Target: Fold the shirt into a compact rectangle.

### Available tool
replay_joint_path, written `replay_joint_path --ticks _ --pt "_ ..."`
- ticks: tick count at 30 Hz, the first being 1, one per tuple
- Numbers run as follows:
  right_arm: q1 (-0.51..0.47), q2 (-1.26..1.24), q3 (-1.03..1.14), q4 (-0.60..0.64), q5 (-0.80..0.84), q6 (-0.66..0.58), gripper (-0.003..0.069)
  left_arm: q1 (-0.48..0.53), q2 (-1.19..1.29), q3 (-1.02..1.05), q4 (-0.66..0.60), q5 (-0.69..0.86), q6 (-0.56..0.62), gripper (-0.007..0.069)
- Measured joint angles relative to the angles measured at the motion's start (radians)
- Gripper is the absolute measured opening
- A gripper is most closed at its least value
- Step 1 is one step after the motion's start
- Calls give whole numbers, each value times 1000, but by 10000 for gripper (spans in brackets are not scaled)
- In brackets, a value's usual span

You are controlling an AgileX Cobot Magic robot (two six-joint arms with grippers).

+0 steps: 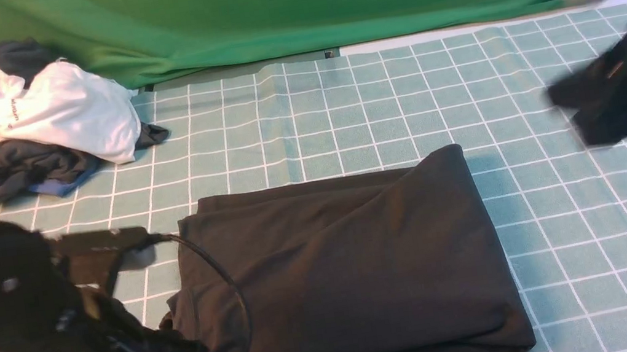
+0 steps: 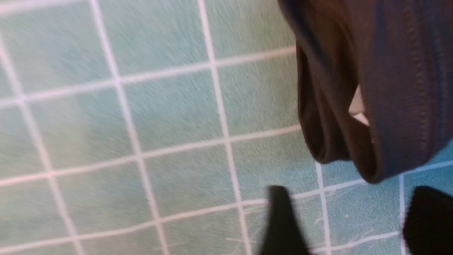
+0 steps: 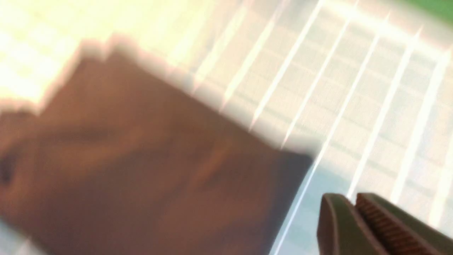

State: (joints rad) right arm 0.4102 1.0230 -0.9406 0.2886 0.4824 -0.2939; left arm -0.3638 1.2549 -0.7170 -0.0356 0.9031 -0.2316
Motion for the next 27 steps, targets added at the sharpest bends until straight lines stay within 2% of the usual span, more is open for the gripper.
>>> replay_joint_path --ticks 1,3,6,13,19,27 --pt "0 -45 0 -10 -15 0 72 0 -27 0 8 1 3 263" --pt "0 -164 0 -37 -60 0 72 0 -112 0 15 8 4 106" --pt "0 -299 1 -82 -97 0 72 0 -242 0 15 11 7 27" --pt "0 -563 47 -145 -116 17 69 0 -579 1 22 4 7 12" --pt "0 -807 186 -150 -158 83 4 0 -920 6 88 -24 9 12" --pt "0 -928 262 -154 -202 129 -4 0 -1125 71 157 -93 9 13"
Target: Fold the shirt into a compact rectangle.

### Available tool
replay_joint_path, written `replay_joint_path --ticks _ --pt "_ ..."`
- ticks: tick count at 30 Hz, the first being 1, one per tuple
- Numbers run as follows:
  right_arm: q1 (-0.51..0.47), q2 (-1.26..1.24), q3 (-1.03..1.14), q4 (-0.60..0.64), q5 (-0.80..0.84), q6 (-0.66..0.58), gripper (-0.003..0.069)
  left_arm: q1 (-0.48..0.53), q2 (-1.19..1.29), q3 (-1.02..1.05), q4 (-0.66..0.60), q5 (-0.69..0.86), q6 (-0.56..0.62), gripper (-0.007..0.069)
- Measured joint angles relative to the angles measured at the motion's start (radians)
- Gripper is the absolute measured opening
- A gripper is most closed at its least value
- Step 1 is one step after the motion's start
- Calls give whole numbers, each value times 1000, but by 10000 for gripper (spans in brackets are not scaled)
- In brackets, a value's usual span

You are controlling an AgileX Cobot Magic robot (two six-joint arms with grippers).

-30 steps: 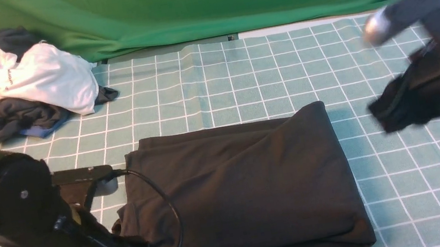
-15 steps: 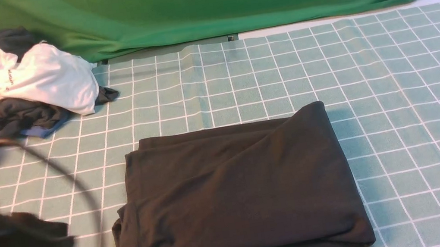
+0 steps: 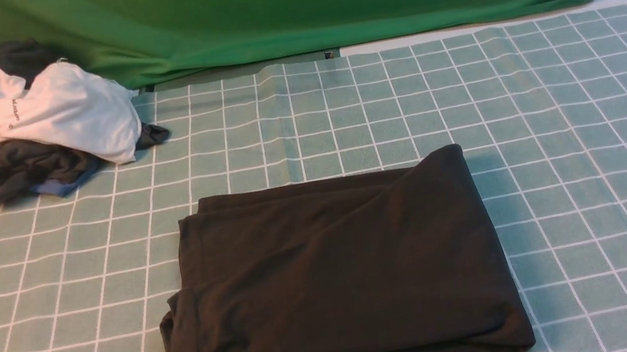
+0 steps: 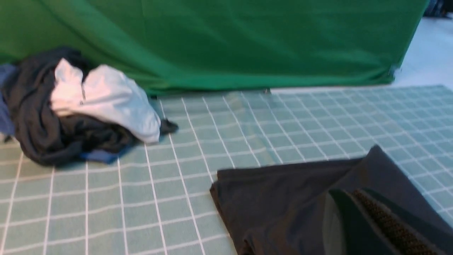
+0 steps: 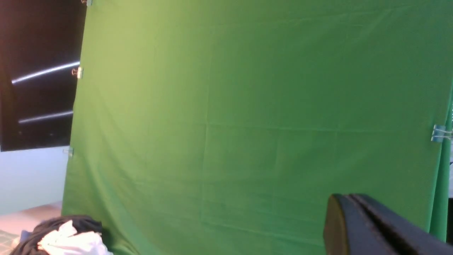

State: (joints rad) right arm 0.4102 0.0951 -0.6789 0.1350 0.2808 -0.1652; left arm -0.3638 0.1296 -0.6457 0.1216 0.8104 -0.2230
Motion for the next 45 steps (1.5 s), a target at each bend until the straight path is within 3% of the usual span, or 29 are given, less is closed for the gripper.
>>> replay_joint_path --ticks 9,36,40,45 --pt "0 -1 1 0 -3 1 13 0 -4 100 -25 -93 0 14" --pt "0 -1 1 0 -3 1 92 0 -4 110 -38 -99 3 14" --pt "0 -1 1 0 -3 1 106 3 -4 115 -22 -144 59 14" --pt "0 -1 1 0 -5 1 129 86 -5 170 -94 -320 254 14"
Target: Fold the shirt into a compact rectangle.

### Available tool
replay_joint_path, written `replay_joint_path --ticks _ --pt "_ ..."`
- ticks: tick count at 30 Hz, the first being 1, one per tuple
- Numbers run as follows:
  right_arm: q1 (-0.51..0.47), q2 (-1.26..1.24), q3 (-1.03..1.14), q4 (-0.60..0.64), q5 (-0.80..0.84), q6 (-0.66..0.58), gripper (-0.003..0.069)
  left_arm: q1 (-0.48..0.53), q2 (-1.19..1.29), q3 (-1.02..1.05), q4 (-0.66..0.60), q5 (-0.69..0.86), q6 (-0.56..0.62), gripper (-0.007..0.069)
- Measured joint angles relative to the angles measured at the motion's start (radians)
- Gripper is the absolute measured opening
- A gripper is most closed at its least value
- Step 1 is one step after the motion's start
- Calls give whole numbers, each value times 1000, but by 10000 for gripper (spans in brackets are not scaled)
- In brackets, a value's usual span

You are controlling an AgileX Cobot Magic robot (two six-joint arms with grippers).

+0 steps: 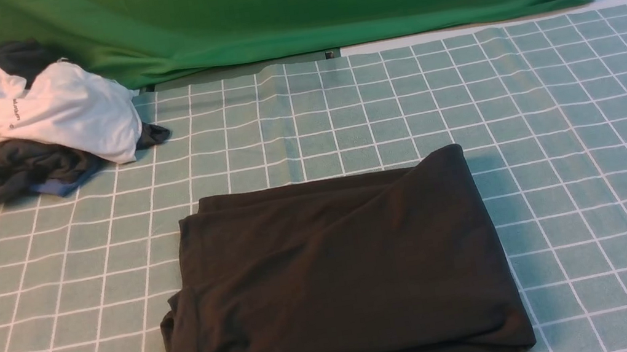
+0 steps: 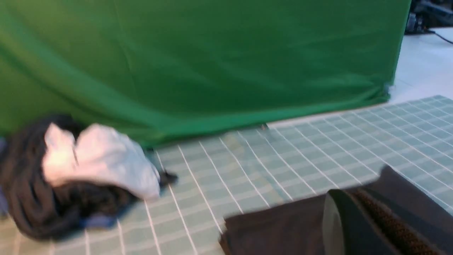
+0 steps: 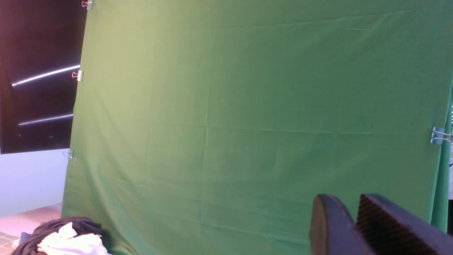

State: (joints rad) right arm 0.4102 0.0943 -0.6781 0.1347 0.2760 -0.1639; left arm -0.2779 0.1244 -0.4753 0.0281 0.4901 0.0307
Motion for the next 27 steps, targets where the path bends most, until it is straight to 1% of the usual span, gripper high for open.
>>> replay_joint_path --ticks 3,7,8,10,20,27 --pt "0 0 0 -1 0 0 139 102 -20 76 -77 -103 81 14" --pt "0 0 0 -1 0 0 146 234 -70 191 -111 -190 96 14" --pt "0 0 0 -1 0 0 146 240 -73 197 -111 -192 96 14" --pt "0 0 0 -1 0 0 151 284 -114 268 -115 -200 99 14" --pt "0 0 0 -1 -1 0 176 294 -124 453 -110 -255 100 14" --pt "0 0 0 -1 -2 1 202 294 -124 480 -81 -263 102 14"
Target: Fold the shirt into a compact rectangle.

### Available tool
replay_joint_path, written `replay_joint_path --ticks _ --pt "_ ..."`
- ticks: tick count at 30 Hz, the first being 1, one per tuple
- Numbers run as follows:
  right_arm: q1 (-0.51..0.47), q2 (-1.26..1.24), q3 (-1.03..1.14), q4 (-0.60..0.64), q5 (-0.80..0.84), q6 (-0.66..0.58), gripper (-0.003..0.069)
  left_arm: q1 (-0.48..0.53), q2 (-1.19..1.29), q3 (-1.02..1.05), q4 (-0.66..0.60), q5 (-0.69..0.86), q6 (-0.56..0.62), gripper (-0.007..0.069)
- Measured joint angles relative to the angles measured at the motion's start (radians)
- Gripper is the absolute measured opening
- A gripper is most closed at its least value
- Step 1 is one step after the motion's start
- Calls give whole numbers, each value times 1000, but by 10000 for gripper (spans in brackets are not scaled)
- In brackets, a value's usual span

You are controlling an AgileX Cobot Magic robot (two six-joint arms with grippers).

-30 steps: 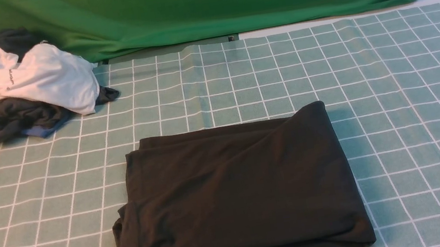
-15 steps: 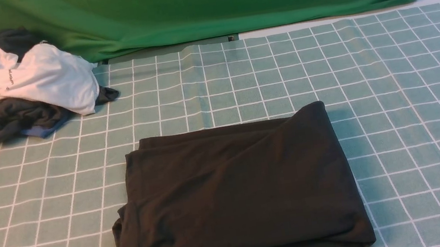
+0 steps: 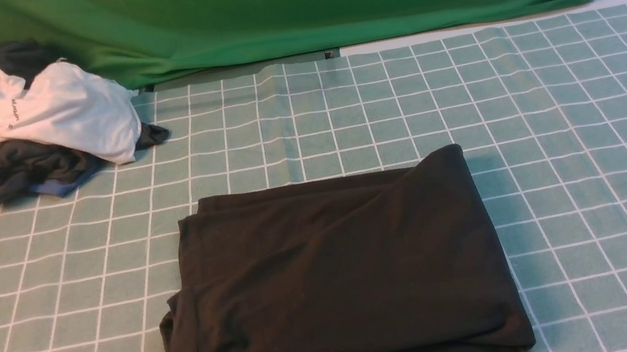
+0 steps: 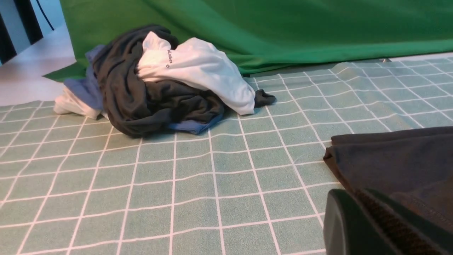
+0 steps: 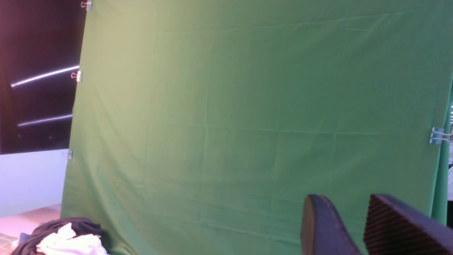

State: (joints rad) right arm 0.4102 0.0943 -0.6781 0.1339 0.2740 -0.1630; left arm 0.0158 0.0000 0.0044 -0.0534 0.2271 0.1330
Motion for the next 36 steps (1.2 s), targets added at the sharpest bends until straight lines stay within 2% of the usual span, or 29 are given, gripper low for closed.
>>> replay_joint_path --ticks 15,36 --pt "0 0 0 0 0 0 237 0 0 0 1 1 1 16" --pt "-2 0 0 0 8 -1 237 0 0 0 1 1 5 16"
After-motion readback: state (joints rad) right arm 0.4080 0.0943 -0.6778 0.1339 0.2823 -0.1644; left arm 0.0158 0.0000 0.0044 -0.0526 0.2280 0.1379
